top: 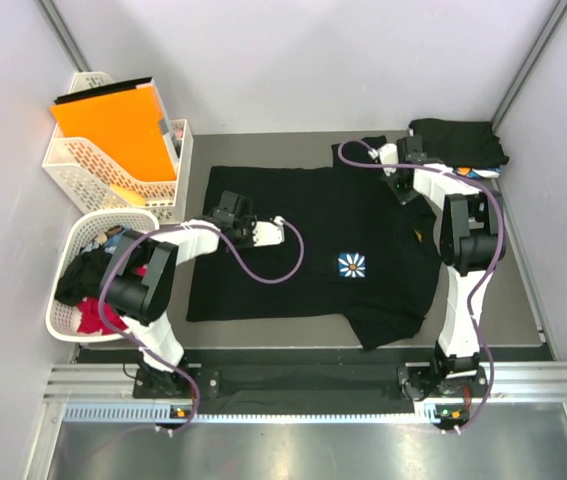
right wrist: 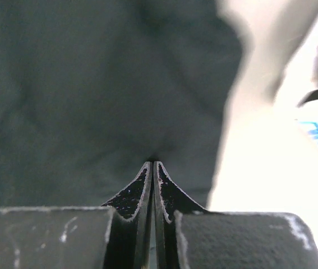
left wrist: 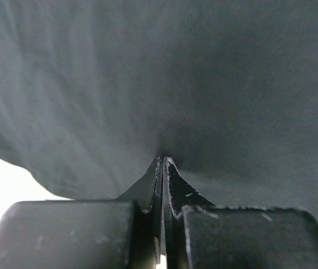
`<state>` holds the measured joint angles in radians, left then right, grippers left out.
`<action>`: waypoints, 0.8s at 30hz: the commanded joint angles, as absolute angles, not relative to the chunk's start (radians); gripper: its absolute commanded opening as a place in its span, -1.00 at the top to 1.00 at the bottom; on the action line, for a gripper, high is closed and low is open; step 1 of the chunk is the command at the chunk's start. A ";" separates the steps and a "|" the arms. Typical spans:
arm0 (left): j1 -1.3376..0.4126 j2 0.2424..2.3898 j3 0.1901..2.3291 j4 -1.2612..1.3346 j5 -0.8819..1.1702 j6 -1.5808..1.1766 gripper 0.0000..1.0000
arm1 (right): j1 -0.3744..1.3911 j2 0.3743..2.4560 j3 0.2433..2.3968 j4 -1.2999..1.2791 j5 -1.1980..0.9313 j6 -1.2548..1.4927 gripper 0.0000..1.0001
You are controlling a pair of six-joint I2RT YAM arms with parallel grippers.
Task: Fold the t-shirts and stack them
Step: Flatten out the tshirt
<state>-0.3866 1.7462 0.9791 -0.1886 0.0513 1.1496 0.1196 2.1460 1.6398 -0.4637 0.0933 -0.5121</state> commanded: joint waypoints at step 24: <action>-0.336 1.798 1.111 -0.557 0.275 1.313 1.00 | 0.045 1.996 1.428 -0.600 0.109 -0.509 1.00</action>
<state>-0.3412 1.8042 1.0966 -0.3943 0.2031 1.2869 0.0750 2.0636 1.4963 -0.5259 0.0811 -0.5137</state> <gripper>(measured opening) 0.010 0.005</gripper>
